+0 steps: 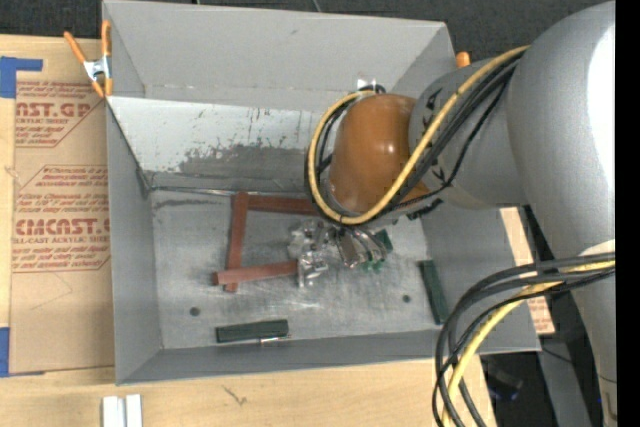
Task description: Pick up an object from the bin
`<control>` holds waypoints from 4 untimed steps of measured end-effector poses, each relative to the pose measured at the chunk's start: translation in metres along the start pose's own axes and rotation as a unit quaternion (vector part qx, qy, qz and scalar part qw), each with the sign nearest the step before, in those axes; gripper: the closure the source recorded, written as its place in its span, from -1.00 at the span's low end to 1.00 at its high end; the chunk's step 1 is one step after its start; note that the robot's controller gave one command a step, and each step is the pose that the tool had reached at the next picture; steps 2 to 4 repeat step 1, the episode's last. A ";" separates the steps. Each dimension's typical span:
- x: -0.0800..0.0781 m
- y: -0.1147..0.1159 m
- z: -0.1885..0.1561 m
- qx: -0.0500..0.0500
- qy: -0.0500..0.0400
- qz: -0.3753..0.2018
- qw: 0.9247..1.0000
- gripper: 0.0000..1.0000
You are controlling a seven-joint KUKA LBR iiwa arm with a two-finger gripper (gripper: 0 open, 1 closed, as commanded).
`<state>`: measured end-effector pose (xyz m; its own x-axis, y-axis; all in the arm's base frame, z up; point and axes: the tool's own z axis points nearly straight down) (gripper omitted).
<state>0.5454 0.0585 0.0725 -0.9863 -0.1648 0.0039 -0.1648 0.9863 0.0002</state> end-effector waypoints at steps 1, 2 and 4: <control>-0.006 0.023 -0.165 0.000 -0.005 0.015 1.000 1.00; -0.006 0.023 -0.165 0.000 -0.005 0.015 1.000 1.00; -0.006 0.023 -0.165 0.000 -0.005 0.015 1.000 1.00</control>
Offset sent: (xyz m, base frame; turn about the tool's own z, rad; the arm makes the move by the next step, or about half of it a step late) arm 0.0000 0.0000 0.0000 0.0000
